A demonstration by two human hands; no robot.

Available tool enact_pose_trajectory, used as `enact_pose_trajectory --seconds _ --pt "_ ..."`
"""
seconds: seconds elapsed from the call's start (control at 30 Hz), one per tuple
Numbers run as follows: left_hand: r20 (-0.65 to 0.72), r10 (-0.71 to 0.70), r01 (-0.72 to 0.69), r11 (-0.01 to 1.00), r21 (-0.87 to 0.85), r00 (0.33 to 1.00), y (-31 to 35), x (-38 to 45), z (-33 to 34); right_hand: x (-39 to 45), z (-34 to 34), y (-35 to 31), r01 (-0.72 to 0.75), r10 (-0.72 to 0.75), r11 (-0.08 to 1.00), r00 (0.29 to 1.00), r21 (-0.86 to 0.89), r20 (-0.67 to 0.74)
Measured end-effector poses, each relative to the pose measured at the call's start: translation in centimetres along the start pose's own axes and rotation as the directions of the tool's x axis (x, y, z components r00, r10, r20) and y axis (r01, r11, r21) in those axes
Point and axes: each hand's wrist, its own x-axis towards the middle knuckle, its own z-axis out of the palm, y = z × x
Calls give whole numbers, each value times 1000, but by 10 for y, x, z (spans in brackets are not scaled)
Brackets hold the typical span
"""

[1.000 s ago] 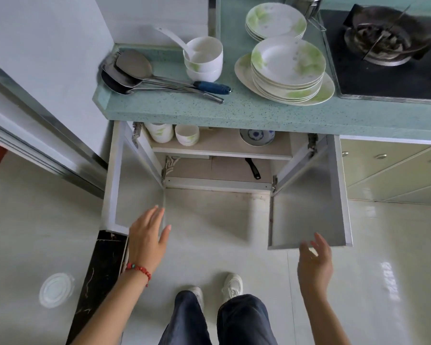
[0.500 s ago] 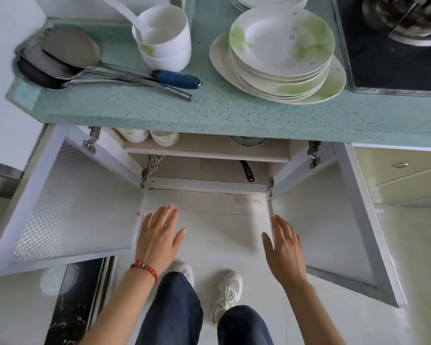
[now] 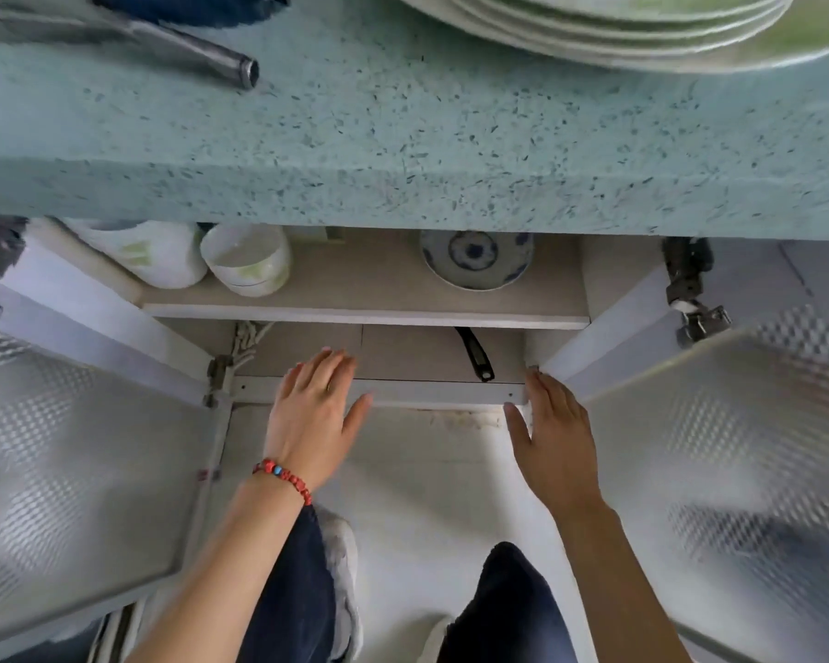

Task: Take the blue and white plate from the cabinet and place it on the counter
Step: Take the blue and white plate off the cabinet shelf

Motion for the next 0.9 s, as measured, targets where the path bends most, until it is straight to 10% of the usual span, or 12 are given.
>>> enact_pose_trajectory --seconds 0.43,0.9 --pt "-276 156 -147 988 50 949 -41 125 110 116 97 66 147 -137 989 909 -5 -393" --pt "-210 -40 -40 931 -362 977 -22 242 128 239 70 77 102 -86 994 921 24 -379"
